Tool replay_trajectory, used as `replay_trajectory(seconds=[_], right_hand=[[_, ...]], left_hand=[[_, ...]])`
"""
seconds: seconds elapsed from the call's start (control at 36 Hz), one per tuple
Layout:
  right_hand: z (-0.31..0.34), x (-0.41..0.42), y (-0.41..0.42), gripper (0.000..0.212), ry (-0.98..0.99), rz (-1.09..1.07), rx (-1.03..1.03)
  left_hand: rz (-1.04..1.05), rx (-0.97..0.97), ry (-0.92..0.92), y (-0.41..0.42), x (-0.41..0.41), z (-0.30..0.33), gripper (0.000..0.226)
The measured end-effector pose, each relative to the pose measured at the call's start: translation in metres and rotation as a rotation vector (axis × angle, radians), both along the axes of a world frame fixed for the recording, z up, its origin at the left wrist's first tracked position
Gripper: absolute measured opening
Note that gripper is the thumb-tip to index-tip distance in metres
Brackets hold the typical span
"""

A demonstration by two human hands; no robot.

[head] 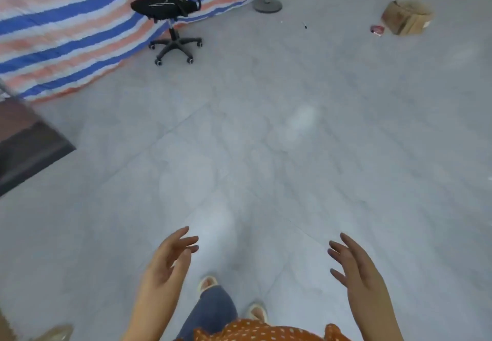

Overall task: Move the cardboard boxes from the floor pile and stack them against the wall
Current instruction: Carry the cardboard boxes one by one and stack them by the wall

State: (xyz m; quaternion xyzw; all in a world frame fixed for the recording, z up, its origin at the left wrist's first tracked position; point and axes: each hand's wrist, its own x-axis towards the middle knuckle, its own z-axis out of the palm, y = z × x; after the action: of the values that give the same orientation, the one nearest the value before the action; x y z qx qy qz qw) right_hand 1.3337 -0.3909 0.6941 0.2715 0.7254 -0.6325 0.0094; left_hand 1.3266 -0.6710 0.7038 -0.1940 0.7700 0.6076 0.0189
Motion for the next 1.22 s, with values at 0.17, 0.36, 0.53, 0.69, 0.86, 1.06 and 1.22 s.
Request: replay_trajectory(seconds=[0.17,0.36,0.53,0.69,0.86,1.06,1.22], right_hand=[[-0.015,-0.039,0.047,0.028,-0.031,-0.139,0.020],[-0.021,-0.142,0.095,0.027,0.027,-0.278,0.032],[0.006,-0.261,0.137,0.027,0.131,-0.419,0.015],[0.009,-0.334,0.167,0.026,0.111,-0.486,0.034],[0.005,-0.396,0.210,0.025,0.077,-0.545,0.033],[-0.006,-0.496,0.278,0.027,0.090,-0.516,0.037],[-0.003,-0.600,0.365,0.026,0.131,-0.475,0.062]], left_hand=[[-0.131,0.010,-0.026,0.054,-0.085,-0.004,0.023],[-0.257,0.010,-0.008,0.109,-0.220,-0.009,0.031],[-0.382,0.082,0.078,0.166,-0.361,0.029,0.028],[-0.477,0.100,0.049,0.205,-0.456,0.033,0.027],[-0.468,0.065,0.020,0.241,-0.529,0.026,0.035],[-0.451,0.051,0.025,0.302,-0.623,0.007,0.053],[-0.436,0.094,0.058,0.383,-0.716,0.007,0.029]])
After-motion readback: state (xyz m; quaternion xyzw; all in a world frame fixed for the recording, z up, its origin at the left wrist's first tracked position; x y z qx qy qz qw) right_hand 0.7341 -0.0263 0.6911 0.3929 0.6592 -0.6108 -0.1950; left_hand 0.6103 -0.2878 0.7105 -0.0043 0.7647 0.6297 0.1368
